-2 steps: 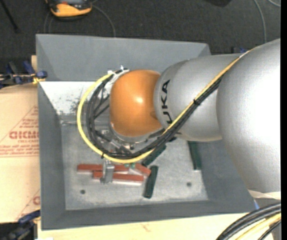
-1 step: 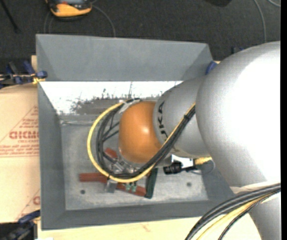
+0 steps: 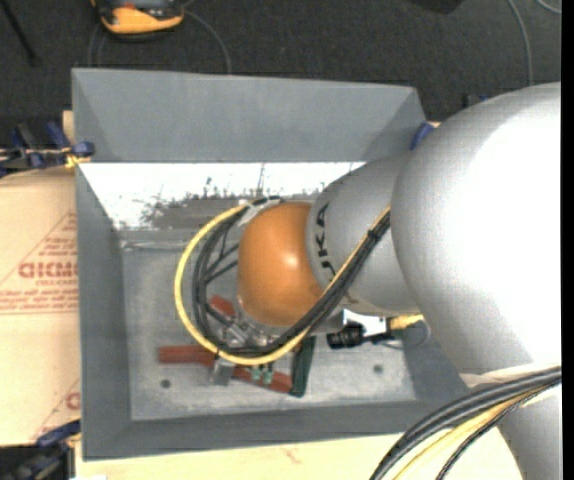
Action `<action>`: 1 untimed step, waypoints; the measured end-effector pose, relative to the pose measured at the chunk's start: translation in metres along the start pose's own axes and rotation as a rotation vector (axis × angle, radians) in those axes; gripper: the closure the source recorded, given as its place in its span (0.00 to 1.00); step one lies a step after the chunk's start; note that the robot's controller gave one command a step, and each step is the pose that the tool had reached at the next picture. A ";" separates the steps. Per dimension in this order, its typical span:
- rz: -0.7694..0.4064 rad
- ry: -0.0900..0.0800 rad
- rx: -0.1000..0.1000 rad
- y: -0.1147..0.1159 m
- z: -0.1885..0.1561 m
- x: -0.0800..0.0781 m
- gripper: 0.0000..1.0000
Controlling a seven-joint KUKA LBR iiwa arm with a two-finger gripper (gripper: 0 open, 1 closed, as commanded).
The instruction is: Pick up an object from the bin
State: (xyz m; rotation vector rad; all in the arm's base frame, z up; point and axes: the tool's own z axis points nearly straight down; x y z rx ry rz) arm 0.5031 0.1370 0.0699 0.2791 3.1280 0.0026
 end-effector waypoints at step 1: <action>0.006 -0.003 0.000 -0.010 -0.153 -0.021 1.00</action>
Offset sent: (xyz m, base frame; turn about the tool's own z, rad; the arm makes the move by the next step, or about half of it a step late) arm 0.0000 0.0000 0.0000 0.0000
